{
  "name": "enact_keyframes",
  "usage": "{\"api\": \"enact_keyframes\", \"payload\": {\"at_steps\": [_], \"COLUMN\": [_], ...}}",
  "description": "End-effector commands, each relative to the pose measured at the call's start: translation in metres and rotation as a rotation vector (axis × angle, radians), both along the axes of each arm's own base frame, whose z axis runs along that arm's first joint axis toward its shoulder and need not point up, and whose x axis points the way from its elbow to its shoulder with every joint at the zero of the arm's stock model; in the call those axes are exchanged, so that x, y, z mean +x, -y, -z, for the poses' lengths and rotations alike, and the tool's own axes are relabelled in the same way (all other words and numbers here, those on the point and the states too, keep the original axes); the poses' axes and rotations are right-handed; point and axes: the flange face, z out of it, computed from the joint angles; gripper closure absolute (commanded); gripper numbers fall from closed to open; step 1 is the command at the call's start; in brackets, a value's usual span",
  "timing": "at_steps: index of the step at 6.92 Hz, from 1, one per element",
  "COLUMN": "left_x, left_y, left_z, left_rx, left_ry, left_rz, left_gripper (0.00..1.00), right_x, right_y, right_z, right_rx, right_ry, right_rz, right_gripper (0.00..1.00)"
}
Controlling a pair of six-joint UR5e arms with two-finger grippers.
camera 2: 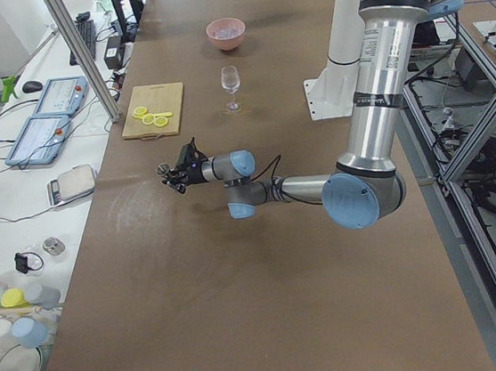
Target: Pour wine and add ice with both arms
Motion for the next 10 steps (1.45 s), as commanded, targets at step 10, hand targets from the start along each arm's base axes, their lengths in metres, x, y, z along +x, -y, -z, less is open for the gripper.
{"api": "enact_keyframes", "payload": {"at_steps": [10], "left_x": [0.088], "left_y": [-0.053], "left_z": [0.213], "left_rx": [0.447], "left_ry": [0.27], "left_rz": [-0.295], "left_gripper": [1.0], "right_x": [-0.001], "right_y": [0.009], "right_z": [0.07], "right_rx": [-0.11], "right_ry": [0.037], "right_rz": [-0.23], "right_gripper": [0.0]}}
